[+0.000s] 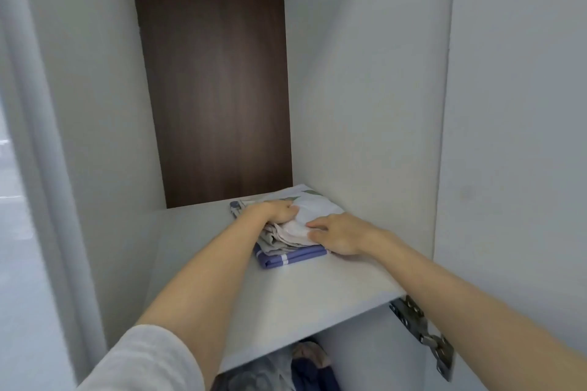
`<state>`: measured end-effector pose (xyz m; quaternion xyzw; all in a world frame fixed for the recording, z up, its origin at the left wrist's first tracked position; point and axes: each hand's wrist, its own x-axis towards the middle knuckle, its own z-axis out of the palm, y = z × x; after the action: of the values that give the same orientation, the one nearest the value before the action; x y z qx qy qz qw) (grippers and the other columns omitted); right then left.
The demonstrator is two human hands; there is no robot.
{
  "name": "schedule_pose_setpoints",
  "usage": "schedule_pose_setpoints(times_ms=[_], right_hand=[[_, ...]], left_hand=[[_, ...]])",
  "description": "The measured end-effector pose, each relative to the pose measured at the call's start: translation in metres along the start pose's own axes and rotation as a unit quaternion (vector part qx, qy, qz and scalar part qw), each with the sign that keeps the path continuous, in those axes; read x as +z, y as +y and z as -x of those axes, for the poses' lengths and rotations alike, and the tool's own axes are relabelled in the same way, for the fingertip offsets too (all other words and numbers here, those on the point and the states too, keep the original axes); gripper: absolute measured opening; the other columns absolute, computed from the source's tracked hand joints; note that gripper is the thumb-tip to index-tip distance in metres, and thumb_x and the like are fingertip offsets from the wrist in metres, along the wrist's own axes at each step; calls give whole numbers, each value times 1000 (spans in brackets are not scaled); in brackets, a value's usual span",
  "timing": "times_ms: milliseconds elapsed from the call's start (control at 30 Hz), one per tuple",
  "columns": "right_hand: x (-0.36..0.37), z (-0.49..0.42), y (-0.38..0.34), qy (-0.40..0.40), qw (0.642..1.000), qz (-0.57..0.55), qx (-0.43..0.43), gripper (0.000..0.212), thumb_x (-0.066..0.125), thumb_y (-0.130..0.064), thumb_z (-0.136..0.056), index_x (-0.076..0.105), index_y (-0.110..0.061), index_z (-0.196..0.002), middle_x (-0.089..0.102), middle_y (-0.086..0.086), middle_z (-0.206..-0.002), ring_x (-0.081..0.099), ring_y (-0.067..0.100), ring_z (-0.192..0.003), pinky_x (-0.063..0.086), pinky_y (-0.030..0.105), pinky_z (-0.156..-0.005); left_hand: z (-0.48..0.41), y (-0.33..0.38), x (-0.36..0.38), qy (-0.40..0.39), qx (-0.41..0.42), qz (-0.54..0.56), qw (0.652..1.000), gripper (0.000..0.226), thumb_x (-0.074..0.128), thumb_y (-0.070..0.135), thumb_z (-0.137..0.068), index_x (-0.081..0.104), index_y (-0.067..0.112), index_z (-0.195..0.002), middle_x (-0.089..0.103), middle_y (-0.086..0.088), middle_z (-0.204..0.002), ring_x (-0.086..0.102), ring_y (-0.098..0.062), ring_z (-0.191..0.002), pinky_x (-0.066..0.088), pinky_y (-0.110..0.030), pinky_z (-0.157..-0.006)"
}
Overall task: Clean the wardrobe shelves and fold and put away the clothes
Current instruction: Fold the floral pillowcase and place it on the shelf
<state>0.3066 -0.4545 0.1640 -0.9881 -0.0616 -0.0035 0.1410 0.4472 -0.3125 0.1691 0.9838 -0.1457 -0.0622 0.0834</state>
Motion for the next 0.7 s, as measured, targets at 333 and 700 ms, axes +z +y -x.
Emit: schedule_pose_setpoints(times_ms=[333, 700], right_hand=[[4, 92, 0, 78, 996, -32, -3, 49, 39, -19, -101, 33, -21, -150, 34, 5, -155, 35, 23, -140, 28, 30, -115], [-14, 261, -44, 352, 933, -42, -62, 34, 50, -28, -97, 55, -35, -130, 62, -18, -122, 52, 12, -117, 44, 33, -91]], left_hand=[[109, 11, 35, 50, -21, 13, 998, 57, 13, 43, -104, 9, 16, -155, 9, -14, -161, 17, -32, -146, 14, -38, -119], [314, 32, 22, 364, 201, 45, 908, 44, 40, 37, -101, 43, 27, -143, 53, 0, -139, 53, -23, -121, 49, -39, -94]])
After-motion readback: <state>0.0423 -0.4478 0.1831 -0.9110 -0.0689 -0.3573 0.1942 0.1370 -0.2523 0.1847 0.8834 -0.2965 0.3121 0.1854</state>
